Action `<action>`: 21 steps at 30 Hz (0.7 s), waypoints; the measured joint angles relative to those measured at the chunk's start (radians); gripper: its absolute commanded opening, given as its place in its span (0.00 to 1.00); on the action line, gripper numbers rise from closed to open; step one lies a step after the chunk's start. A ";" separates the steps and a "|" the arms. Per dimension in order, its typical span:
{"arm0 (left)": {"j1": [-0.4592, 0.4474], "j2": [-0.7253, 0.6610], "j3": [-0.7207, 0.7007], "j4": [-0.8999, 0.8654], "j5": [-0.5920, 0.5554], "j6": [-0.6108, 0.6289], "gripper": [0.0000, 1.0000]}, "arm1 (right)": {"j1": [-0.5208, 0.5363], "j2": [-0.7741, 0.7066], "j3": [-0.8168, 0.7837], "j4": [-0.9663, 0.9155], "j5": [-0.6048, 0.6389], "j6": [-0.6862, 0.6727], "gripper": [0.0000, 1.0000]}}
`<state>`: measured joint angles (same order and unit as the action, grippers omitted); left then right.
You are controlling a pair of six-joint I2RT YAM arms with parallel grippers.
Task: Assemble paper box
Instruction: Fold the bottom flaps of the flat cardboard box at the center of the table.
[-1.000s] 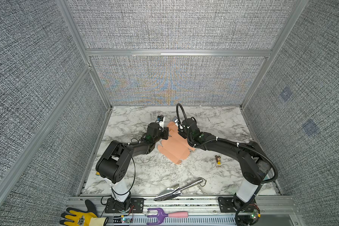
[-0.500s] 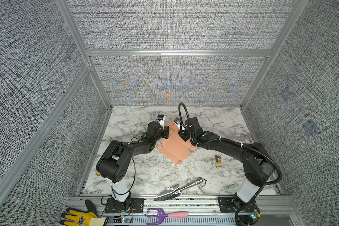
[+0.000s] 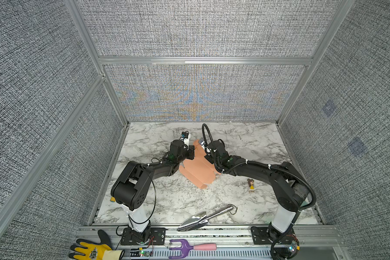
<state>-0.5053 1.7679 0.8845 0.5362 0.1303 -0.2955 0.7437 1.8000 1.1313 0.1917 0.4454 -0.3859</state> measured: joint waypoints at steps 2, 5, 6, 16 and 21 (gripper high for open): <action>-0.003 0.000 0.000 0.000 0.000 0.000 0.03 | 0.005 0.006 0.001 0.018 0.032 -0.018 0.09; -0.003 0.000 0.000 0.000 0.002 -0.002 0.10 | 0.012 0.021 0.006 0.039 0.075 -0.047 0.06; -0.003 0.000 -0.002 0.001 0.004 -0.004 0.13 | 0.014 0.024 0.006 0.046 0.084 -0.048 0.06; -0.003 -0.038 -0.054 0.023 0.056 -0.019 0.42 | 0.024 0.033 0.006 0.055 0.121 -0.090 0.04; -0.002 -0.059 -0.065 0.024 0.084 -0.016 0.43 | 0.027 0.032 0.006 0.059 0.122 -0.104 0.03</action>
<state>-0.5068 1.7088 0.8196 0.5598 0.2138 -0.3111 0.7712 1.8324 1.1378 0.2508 0.5671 -0.4896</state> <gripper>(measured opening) 0.434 0.049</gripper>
